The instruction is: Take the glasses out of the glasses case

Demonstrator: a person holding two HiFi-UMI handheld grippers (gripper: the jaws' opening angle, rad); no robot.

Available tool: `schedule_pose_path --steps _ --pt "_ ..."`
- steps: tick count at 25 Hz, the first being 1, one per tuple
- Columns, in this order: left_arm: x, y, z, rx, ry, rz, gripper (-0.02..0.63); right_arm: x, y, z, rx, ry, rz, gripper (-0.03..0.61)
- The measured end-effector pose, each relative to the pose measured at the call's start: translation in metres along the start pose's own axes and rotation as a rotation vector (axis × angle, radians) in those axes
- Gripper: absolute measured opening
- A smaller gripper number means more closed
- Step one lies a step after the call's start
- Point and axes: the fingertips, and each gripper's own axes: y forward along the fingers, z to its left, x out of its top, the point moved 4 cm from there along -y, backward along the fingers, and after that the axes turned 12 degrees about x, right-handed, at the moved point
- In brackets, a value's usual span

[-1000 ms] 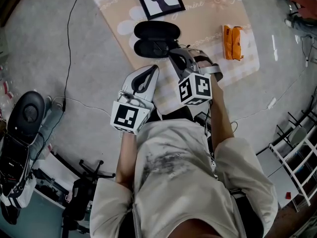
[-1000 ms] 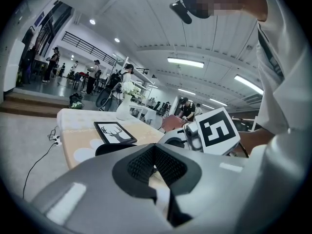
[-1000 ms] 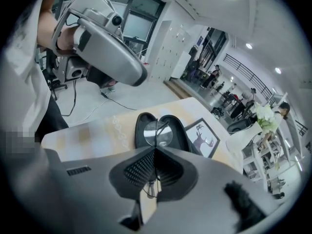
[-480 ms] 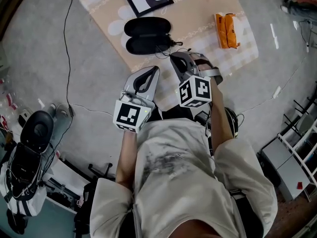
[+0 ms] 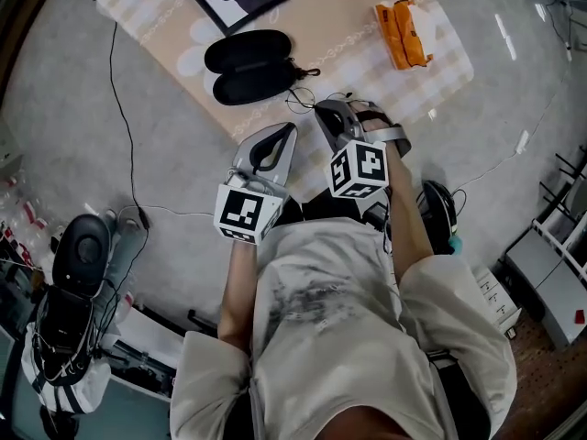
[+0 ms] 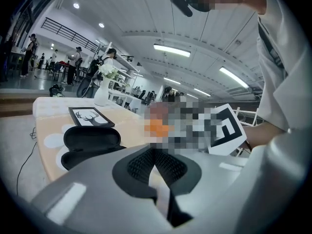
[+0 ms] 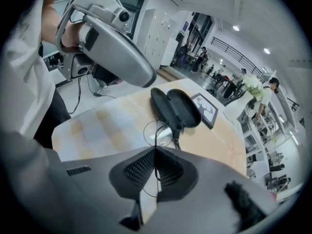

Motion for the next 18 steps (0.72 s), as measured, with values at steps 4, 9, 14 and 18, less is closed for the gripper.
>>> schedule_pose_path --steps 4,9,14,18 --pt "-0.003 0.006 -0.004 -0.021 0.01 0.014 0.009 -0.01 0.003 0.003 0.0 0.025 0.007 0.018" --pt "-0.006 0.011 -0.006 -0.044 0.02 0.027 0.009 -0.018 0.007 0.004 -0.001 0.051 0.016 0.018" --pt "-0.011 0.014 -0.007 -0.059 0.025 0.046 0.009 -0.024 0.012 0.007 0.005 0.065 0.026 0.018" --pt "-0.015 0.016 -0.007 -0.066 0.025 0.058 0.009 -0.028 0.016 0.009 0.012 0.066 0.033 0.018"
